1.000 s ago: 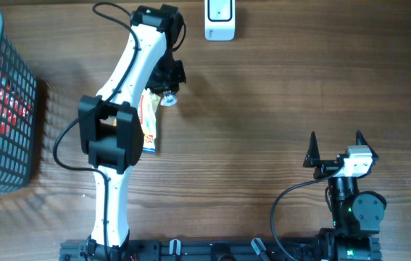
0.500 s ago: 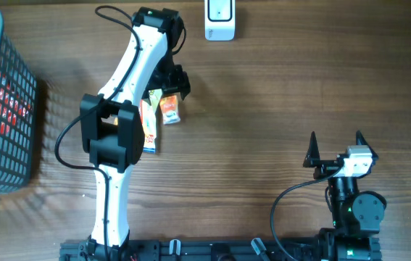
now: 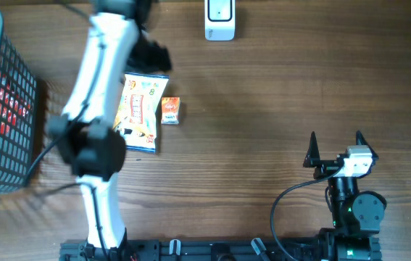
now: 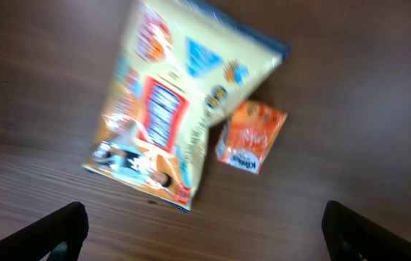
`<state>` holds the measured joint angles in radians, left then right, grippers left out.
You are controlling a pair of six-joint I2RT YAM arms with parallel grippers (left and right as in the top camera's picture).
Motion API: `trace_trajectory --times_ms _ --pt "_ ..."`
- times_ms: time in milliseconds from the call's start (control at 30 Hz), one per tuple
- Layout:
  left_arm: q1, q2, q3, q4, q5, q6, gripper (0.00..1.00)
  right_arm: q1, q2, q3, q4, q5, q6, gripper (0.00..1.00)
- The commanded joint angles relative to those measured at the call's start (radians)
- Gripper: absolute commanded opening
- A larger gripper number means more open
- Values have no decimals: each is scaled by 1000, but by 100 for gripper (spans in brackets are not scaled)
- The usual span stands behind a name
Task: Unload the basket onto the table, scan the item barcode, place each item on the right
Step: 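Carry the orange packet out and place it right of the cream bag, then lower the left gripper into the basket and grasp the red snack bag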
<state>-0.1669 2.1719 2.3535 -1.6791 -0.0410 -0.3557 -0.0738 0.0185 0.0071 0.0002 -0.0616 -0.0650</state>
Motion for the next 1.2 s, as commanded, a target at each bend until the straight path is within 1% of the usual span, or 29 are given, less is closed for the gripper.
trace_trajectory --times_ms 0,133,233,300,400,500,633,733,867,967,1167 --pt "138 -217 94 -1 -66 0 100 -5 -5 -2 2 10 14 100" --pt "326 -353 96 14 -66 -9 100 -5 -5 -2 2 10 15 100" --pt "505 -414 96 2 -64 -95 100 -5 -5 -2 2 10 15 100" --pt "607 -428 96 -5 -60 -128 100 -5 -5 -2 2 10 15 100" --pt "733 -424 94 -5 -39 -132 100 -5 -5 -2 2 10 15 100" --pt "829 -396 88 -4 -29 -155 100 -5 -5 -2 2 10 15 100" --pt "881 -342 85 7 7 -153 100 -5 -5 -2 2 10 15 100" --pt "892 -278 85 19 6 -145 100 -5 -5 -2 2 10 15 100" --pt "894 -188 85 41 -17 -96 100 -5 -5 -2 2 10 15 100" --pt "914 -122 85 52 -43 -97 100 -5 -5 -2 2 10 15 100" --pt "969 10 85 90 -23 -95 100 -5 -5 -2 2 10 15 100"
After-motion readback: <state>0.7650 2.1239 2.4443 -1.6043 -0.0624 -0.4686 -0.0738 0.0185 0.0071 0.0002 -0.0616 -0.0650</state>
